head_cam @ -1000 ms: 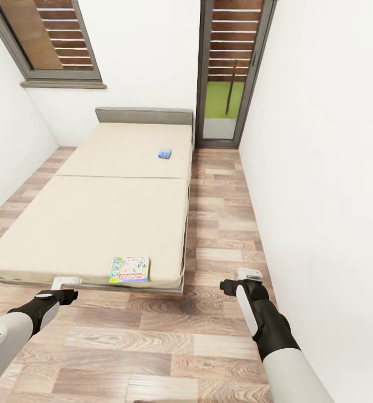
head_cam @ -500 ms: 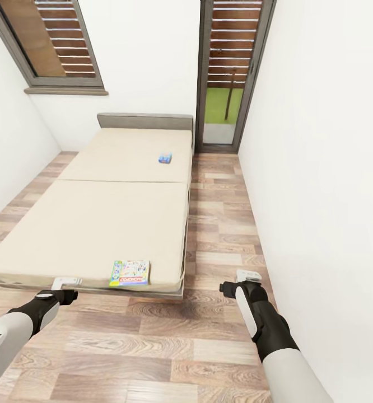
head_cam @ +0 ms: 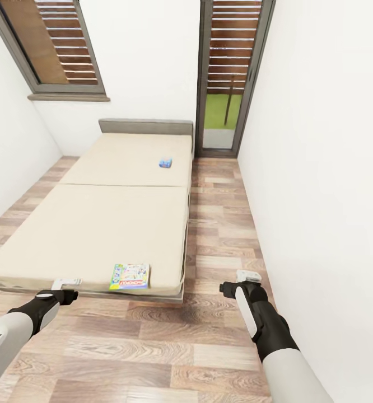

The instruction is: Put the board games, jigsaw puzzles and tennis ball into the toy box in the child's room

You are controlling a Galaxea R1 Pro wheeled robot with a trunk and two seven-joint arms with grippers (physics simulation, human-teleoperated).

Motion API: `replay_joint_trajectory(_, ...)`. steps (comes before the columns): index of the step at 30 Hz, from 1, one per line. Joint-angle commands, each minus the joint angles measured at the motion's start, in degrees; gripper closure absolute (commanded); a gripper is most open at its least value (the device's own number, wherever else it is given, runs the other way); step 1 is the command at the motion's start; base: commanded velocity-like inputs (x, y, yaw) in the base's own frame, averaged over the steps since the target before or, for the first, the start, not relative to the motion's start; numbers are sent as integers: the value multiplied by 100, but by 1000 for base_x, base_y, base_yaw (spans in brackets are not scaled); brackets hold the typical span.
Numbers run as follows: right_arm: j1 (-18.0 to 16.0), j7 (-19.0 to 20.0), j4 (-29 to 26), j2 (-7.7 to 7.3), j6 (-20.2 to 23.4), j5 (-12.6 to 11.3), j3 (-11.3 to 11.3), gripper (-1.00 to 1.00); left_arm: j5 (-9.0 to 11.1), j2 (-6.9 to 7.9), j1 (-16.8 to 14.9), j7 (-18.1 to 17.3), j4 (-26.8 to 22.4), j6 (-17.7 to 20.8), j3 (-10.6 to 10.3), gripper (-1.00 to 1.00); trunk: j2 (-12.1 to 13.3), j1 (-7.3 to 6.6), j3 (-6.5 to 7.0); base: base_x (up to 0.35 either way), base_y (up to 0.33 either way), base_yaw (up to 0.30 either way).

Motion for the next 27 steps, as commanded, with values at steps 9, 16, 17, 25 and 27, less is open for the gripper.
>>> replay_joint_trajectory(9, -3, -44, -6, 4, 1, -60, -7, -100, -60, 0, -3, 15, -4, 17, 6, -100, -7, 3, 78, 0, 0, 0)
replay_joint_trajectory(16, -3, -44, -6, 4, -3, -60, -6, -100, -60, 0, -3, 15, -4, 17, 6, -100, -7, 3, 145, 0, 0, 0)
replay_joint_trajectory(17, -3, -44, -6, 4, -4, -60, -6, -100, -60, 0, -3, 15, -2, 17, 6, -100, -7, 3, 154, 0, 0, 0)
replay_joint_trajectory(25, -3, -44, -3, 4, -4, -60, -6, -100, -60, 0, -3, 15, -3, 17, 6, -100, -7, 3, 230, 0, 0, 0)
replay_joint_trajectory(27, -3, -44, -1, 4, -4, -59, -6, -100, -61, 0, -3, 15, -4, 17, 6, -100, -7, 3, 249, 0, 0, 0)
